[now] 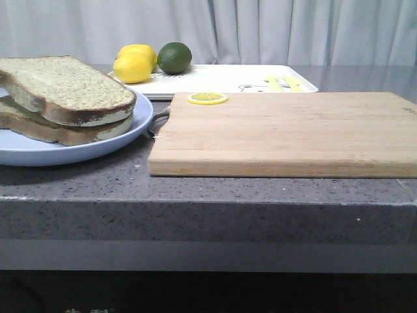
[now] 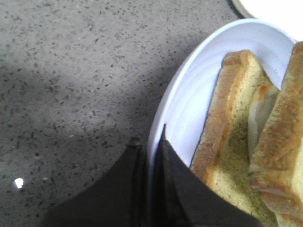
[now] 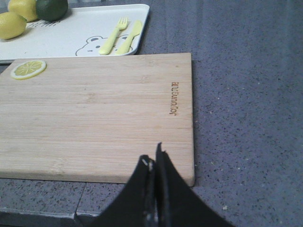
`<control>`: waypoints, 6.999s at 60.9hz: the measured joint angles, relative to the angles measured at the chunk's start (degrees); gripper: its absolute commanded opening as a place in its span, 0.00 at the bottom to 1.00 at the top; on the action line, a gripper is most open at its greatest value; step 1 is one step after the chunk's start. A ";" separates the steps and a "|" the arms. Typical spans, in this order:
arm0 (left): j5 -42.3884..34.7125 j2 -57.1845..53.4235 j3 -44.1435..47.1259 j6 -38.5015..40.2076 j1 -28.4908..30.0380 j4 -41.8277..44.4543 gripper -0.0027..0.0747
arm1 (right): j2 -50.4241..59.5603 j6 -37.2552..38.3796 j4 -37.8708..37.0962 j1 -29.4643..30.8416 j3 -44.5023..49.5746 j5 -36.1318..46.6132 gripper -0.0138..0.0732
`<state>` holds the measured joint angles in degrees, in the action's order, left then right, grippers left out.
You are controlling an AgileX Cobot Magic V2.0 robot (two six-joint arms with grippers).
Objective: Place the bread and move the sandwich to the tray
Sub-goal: 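Grasp the rim of the blue plate with the left gripper, then lift the plate with the sandwich and carry it toward the white tray, then lower the plate onto the white tray beside the lemons, then open the left gripper and raise it away from the plate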
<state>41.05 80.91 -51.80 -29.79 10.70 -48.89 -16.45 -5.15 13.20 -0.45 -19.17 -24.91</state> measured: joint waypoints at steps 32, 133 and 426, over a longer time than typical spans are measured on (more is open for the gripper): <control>1.88 0.00 -3.27 -2.69 0.00 -3.75 0.01 | 0.00 0.00 0.00 0.00 0.02 0.00 0.09; 7.08 54.25 -78.53 7.37 -15.55 -3.43 0.01 | 0.00 0.00 0.00 0.00 0.02 -0.10 0.09; 20.42 59.92 -101.04 10.28 -9.72 -8.01 0.01 | 0.00 0.00 0.00 0.00 0.02 1.25 0.09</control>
<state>61.47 140.83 -152.84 -19.51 0.98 -56.90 -16.45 -5.15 13.20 -0.45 -19.14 -23.66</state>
